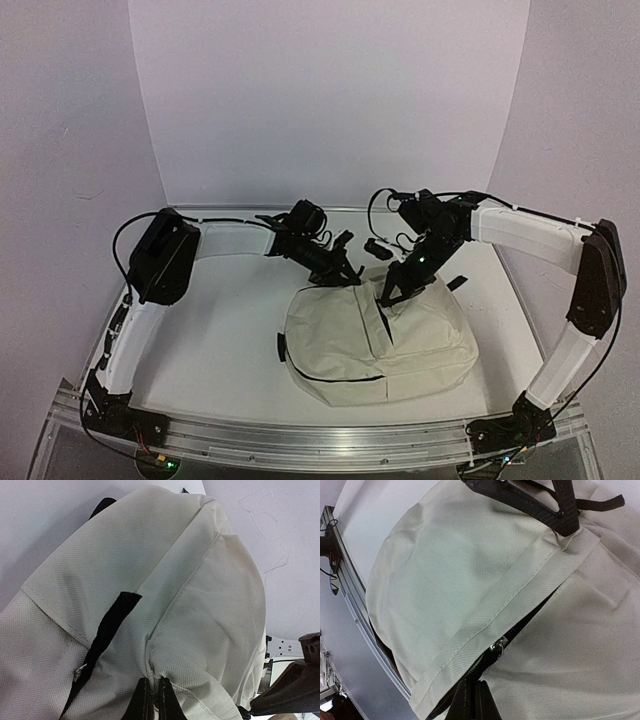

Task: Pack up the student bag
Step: Zip the student bag at the center of the board.

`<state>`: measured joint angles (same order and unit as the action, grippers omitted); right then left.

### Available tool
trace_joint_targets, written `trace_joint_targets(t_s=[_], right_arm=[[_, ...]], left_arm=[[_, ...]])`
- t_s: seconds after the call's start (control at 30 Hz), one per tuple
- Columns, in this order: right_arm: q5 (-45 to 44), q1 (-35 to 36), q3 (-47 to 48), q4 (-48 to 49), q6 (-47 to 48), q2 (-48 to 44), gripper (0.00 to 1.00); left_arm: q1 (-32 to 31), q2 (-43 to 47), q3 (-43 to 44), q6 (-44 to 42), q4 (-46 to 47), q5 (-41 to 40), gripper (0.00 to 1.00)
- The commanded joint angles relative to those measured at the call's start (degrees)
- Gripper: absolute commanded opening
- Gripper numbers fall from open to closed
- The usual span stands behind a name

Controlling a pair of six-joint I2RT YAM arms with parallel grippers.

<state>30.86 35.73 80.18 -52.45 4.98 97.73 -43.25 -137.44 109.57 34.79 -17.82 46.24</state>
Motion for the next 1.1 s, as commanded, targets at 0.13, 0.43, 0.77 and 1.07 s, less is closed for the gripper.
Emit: trace_joint_targets(t_s=[0.13, 0.43, 0.77, 1.07], right_arm=[[2.33, 0.42, -0.03, -1.18, 0.61, -3.09, 0.00], [3.46, 0.93, -1.60, -2.98, 1.61, -5.30, 0.00], [2.34, 1.28, -5.64, -6.28, 5.17, -7.88, 0.00], [-0.77, 1.28, -9.54, -8.50, 7.30, -10.08, 0.00]], left_arm=[[5.49, 10.36, -6.94, 4.30, 3.40, -8.72, 0.00], [8.65, 11.41, -9.01, 5.47, 0.36, -12.38, 0.00], [11.18, 10.47, -7.93, 5.07, -3.11, -13.79, 0.00], [13.46, 11.39, -8.95, 4.04, -5.26, -14.14, 0.00]])
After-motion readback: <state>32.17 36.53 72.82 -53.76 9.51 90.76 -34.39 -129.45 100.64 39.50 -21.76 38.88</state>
